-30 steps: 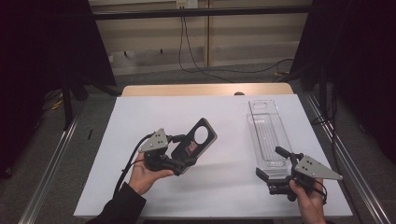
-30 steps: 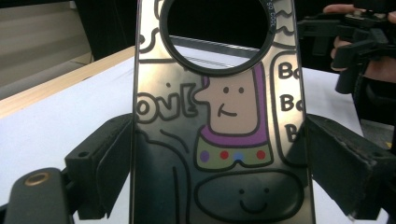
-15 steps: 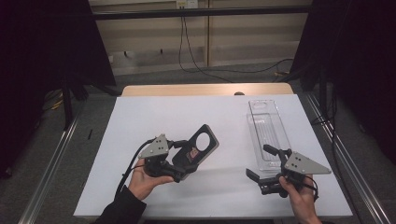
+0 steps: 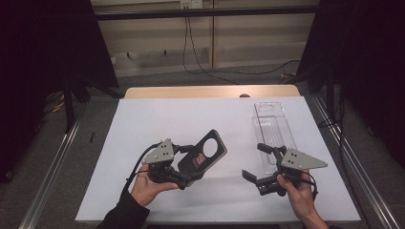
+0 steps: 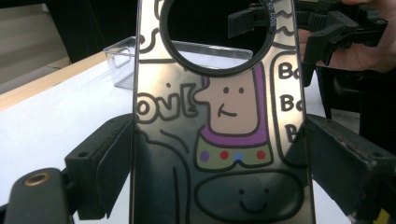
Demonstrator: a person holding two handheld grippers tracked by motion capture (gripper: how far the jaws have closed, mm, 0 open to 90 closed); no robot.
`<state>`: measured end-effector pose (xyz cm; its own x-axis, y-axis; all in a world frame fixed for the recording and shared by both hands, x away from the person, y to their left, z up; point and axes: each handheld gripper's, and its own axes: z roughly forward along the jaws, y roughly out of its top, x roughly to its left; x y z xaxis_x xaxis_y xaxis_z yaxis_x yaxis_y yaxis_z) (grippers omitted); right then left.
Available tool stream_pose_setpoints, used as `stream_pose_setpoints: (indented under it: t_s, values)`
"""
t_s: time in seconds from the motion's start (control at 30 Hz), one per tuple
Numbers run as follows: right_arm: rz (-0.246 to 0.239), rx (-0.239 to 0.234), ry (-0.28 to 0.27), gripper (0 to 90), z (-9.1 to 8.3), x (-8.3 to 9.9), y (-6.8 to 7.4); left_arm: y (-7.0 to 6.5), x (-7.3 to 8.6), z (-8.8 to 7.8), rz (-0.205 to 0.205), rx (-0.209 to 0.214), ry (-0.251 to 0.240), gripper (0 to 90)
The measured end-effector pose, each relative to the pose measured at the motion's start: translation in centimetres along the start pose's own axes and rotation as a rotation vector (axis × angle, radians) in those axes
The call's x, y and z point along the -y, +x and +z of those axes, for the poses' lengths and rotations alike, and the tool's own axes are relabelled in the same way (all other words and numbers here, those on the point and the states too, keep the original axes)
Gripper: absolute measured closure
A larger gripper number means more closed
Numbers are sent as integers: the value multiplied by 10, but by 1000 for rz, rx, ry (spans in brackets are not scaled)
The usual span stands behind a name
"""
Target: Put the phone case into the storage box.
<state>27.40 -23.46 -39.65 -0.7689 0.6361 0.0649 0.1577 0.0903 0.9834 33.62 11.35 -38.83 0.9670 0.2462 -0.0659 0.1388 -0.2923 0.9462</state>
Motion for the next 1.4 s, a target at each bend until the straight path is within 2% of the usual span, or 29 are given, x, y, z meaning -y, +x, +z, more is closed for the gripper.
stream_pose_setpoints:
  t_s: [0.27,0.4,0.73,0.87,0.93,1.13,1.33,1.4]
  values:
    - [-10,-48,29,0,4,-11,-2,0,1,1,-1,14,4,124]
    - [-10,-73,1,0,10,-14,-3,0,1,2,3,26,10,124]
    - [-31,-159,42,0,24,-23,-7,0,0,2,8,38,16,124]
    - [-34,-196,38,0,31,-19,-6,-1,1,3,10,45,26,124]
    - [-50,-209,63,0,34,-18,-4,-1,1,4,7,50,29,124]
    - [-57,-260,89,0,38,-20,-3,-1,1,3,7,47,25,124]
    - [-88,-294,79,2,41,-22,-3,-2,3,6,11,70,36,124]
    - [-89,-309,95,1,43,-21,-4,-3,3,6,7,81,36,124]
